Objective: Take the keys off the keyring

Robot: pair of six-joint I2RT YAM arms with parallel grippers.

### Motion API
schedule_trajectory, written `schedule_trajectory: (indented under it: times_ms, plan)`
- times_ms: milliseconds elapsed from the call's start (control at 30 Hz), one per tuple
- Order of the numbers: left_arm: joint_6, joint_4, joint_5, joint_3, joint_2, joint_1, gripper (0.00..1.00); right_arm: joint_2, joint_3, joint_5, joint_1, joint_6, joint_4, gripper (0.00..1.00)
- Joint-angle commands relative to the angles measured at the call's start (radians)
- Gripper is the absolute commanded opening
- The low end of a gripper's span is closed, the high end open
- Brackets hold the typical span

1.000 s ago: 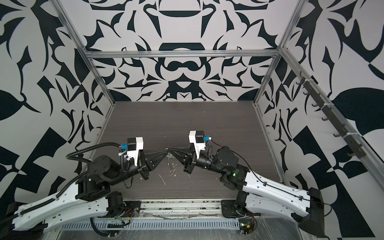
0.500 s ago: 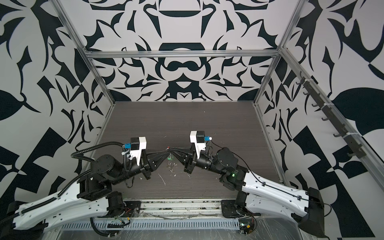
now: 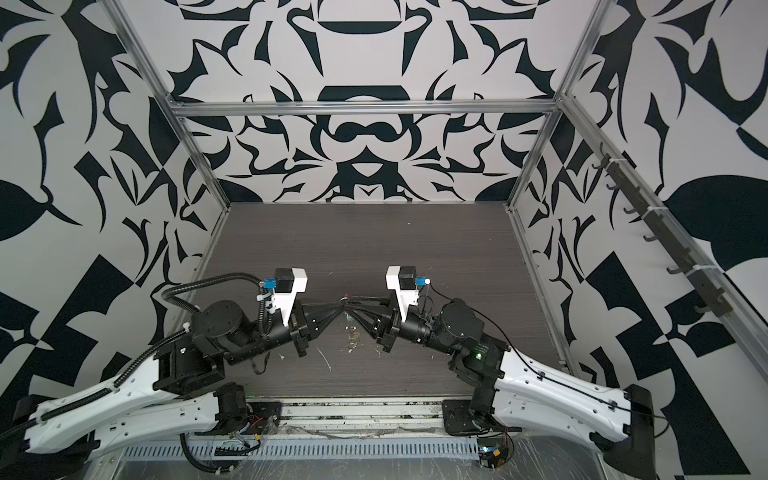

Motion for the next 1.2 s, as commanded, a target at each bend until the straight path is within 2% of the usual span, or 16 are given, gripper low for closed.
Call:
schedule_trajectory:
  times_ms: [0, 200, 433, 700, 767, 800, 833, 1167]
  plan:
    - [-0.04, -0.152, -0.029, 0.082, 0.025, 0.002, 0.0, -0.099, -0.015, 0.098, 0.007, -0.019, -0.116, 0.31]
    - [-0.058, -0.274, -0.036, 0.164, 0.083, 0.001, 0.0, -0.195, -0.05, 0.172, 0.007, -0.022, -0.241, 0.37]
    - [-0.056, -0.323, -0.028, 0.229, 0.149, 0.002, 0.0, -0.189, -0.042, 0.165, 0.007, -0.029, -0.317, 0.44]
    - [-0.022, -0.263, -0.001, 0.192, 0.127, 0.002, 0.0, -0.14, -0.023, 0.068, 0.007, -0.059, -0.335, 0.46]
    - [-0.007, -0.238, 0.017, 0.171, 0.114, 0.001, 0.0, -0.128, -0.016, 0.035, 0.007, -0.071, -0.336, 0.49]
    - [0.001, -0.225, 0.029, 0.159, 0.106, 0.002, 0.0, -0.125, -0.013, 0.024, 0.008, -0.078, -0.337, 0.58]
    - [0.015, -0.213, 0.039, 0.147, 0.098, 0.001, 0.0, -0.125, -0.012, 0.02, 0.009, -0.082, -0.337, 0.59]
    - [0.098, -0.114, 0.159, 0.053, 0.006, 0.002, 0.0, -0.134, -0.022, -0.009, 0.011, -0.111, -0.308, 0.6]
